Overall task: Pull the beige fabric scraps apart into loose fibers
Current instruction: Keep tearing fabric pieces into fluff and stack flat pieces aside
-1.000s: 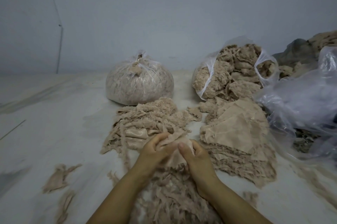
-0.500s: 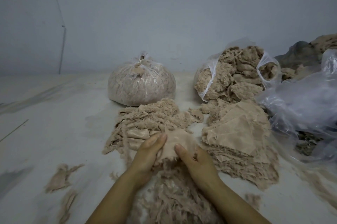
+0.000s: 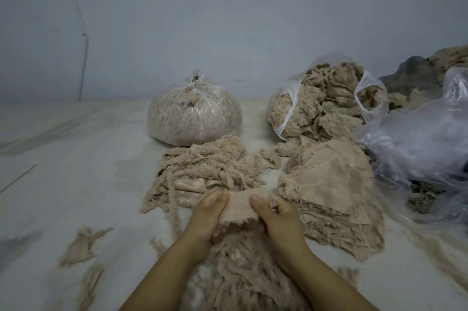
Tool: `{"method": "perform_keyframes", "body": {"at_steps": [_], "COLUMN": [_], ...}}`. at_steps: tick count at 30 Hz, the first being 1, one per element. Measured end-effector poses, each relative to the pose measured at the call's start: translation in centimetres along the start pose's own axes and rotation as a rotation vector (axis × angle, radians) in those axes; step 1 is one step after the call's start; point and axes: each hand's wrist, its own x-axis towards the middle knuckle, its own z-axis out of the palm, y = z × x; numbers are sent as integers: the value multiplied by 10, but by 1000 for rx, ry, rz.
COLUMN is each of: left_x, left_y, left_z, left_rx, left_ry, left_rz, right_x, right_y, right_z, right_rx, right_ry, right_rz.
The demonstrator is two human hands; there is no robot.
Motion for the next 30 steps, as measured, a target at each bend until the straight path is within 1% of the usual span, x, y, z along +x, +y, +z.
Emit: {"method": "perform_keyframes", "body": {"at_steps": [1, 4, 6, 9, 13, 17, 18, 19, 22, 23, 24, 25, 26, 27, 29, 30], "left_x": [1, 1, 0, 0, 5, 17, 21, 25, 31, 32, 34, 35, 36, 36, 33, 30], "left_y": [-1, -2, -3, -2, -1, 8, 11, 12, 11, 6, 1, -3, -5, -5, -4, -3], "left_z": [1, 4, 2, 2, 1, -8, -12, -16, -23, -25, -27, -27, -27, -27, -26, -27], "left_rx": [-12, -145, -78, 60, 126, 228, 311, 432, 923, 1076, 1166, 1203, 1209, 1192, 1142, 1099], "left_ry": [20, 36, 62, 169, 276, 327, 333, 319, 194, 125, 53, 15, 6, 14, 24, 9], "left_rz": [-14, -43, -8, 82, 138, 221, 249, 278, 360, 357, 327, 298, 301, 318, 327, 302], "right_x": [0, -3, -3, 0, 14, 44, 51, 57, 60, 56, 50, 42, 34, 25, 7, 0], "right_y": [0, 1, 2, -1, -14, -43, -50, -56, -61, -60, -59, -57, -52, -44, -17, -3], "right_z": [0, 1, 3, 0, -13, -45, -58, -71, -100, -101, -95, -84, -71, -55, -31, -24], "right_rx": [-11, -67, -56, 5, -10, 41, 4, -91, -604, -718, -759, -761, -772, -812, -884, -907], "right_ry": [-9, -47, -56, 34, 121, 260, 299, 338, 455, 490, 524, 528, 434, 247, -196, -366], "right_rz": [-14, -63, -47, -7, -27, 96, 122, 133, 58, -19, -153, -322, -439, -498, -443, -437]}}
